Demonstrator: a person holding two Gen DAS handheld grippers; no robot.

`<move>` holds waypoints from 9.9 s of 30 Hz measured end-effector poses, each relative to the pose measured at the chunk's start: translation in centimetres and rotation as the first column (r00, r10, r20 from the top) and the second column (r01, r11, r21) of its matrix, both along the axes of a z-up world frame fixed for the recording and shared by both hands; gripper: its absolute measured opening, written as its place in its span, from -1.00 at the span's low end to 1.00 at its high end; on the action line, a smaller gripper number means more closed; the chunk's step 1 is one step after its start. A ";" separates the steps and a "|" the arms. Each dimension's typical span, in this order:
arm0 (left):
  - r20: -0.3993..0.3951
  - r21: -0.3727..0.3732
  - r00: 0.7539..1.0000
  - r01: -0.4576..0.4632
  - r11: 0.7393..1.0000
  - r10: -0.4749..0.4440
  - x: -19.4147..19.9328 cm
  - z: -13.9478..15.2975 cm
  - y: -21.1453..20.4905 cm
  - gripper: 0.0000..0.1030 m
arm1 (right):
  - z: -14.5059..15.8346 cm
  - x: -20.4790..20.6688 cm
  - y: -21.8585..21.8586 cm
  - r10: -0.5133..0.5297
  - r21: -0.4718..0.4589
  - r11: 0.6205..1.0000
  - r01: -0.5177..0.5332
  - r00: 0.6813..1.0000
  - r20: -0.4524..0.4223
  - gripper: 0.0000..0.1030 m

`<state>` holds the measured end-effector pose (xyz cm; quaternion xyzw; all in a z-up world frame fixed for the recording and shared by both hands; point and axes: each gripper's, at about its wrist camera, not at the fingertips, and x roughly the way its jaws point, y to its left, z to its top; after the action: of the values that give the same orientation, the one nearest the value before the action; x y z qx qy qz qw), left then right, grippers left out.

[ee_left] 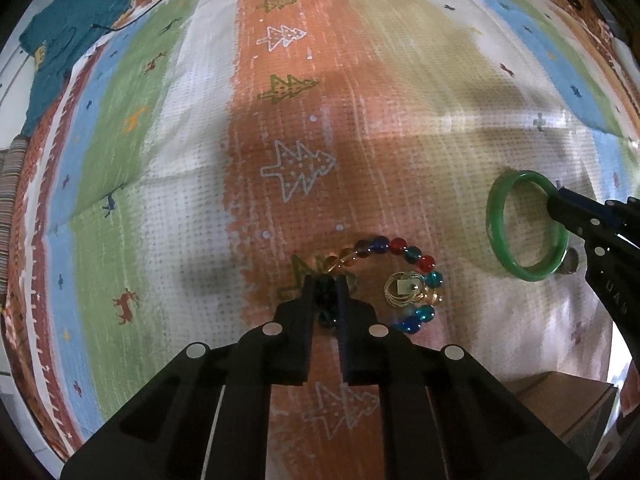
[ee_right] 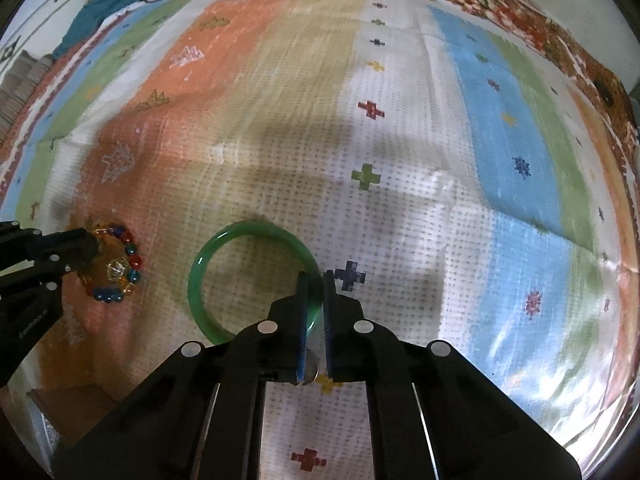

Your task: Organize jewelry

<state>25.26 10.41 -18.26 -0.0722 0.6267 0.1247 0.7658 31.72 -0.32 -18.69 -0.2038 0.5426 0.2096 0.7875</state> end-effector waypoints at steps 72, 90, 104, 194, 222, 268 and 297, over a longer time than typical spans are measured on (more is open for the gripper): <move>0.484 -0.053 0.870 0.142 0.988 -0.099 -14.4 17.2 -8.3 -0.82 | 12.8 -15.6 -5.7 0.033 0.198 0.976 -0.091 0.961 0.276 -0.85; 0.405 -0.047 0.913 0.066 0.997 -0.042 -15.3 15.5 -6.9 -0.38 | 11.2 -15.0 -7.0 -0.015 0.216 0.976 -0.018 0.988 0.152 -0.43; 0.329 -0.039 0.944 0.024 0.999 -0.010 -12.5 13.4 -5.4 -0.08 | 10.3 -12.7 -6.3 -0.030 0.180 0.984 0.008 0.992 0.119 -0.14; -0.020 -0.051 0.997 0.080 0.995 -0.081 1.3 0.1 -3.5 -0.72 | -0.4 -1.9 -1.2 -0.029 -0.023 0.999 0.027 0.996 -0.080 -0.63; 0.163 -0.058 0.984 0.080 0.995 -0.070 -3.3 7.9 -3.8 -0.72 | 5.2 -6.0 -2.6 -0.007 0.061 0.998 0.005 0.999 0.035 -0.63; 0.334 -0.111 0.938 0.136 0.984 -0.091 -14.2 13.8 -8.6 -0.71 | 10.8 -15.3 -5.0 0.072 0.238 0.967 -0.088 0.994 0.077 -0.37; 0.389 -0.100 0.916 0.151 0.984 -0.101 -20.5 15.0 -9.4 0.18 | 13.0 -20.8 -8.4 0.112 0.266 0.953 -0.143 0.986 0.126 0.30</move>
<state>4.71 1.06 -3.26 -0.1033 0.4756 0.0184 0.8734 10.96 -8.73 -5.71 -0.1386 0.4502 0.3216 0.8214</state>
